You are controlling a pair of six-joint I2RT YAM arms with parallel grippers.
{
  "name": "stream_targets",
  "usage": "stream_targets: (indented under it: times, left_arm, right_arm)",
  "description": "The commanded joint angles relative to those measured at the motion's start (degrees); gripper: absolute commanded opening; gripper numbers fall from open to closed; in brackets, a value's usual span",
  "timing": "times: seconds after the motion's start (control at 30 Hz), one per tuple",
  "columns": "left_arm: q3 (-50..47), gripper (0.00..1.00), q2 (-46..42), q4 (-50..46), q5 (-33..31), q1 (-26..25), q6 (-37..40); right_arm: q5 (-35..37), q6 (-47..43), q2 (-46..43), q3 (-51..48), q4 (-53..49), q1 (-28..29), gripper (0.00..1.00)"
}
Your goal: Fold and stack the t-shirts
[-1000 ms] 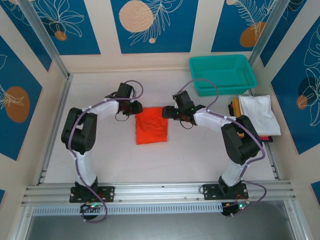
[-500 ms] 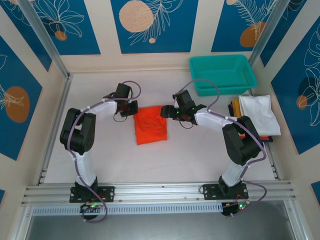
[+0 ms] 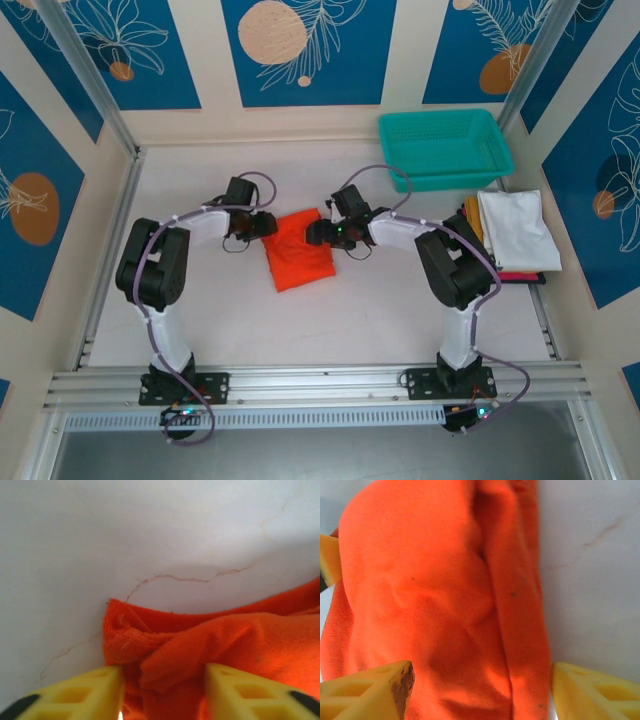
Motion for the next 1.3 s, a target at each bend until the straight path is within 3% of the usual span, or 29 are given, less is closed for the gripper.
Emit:
stream_targets:
  times: [0.0,0.1,0.2,0.4,0.63,1.03,1.27]
  left_arm:
    - [-2.1,0.58,-4.5,1.4,1.1,0.4,-0.2]
    - [-3.0,0.68,-8.1,0.7,1.2,0.4,-0.5]
    - [-4.2,0.85,-11.5,-1.2,0.9,0.4,-1.9]
    - [-13.2,0.85,-17.4,1.9,3.6,-1.2,-9.5]
    - [-18.7,0.65,-17.5,5.5,6.5,-3.5,-15.7]
    - [-18.7,0.16,-11.0,7.2,7.3,-3.9,-16.4]
    - [-20.2,0.06,-9.0,8.9,7.8,-3.9,-16.8]
  right_arm:
    - [-2.5,-2.1,1.6,2.3,-2.2,0.8,0.72]
    - [-2.8,-2.7,2.8,2.9,-2.7,1.1,0.72]
    - [-3.3,-2.9,3.3,3.0,-2.8,1.2,0.72]
    - [-4.2,-3.3,3.8,3.3,-2.8,1.5,0.72]
    - [-5.3,-3.1,4.2,3.8,-2.6,1.5,0.72]
    - [-4.6,-1.8,3.9,2.9,-1.8,1.6,0.71]
    - [-8.3,-2.3,5.1,3.8,-1.6,2.2,0.71]
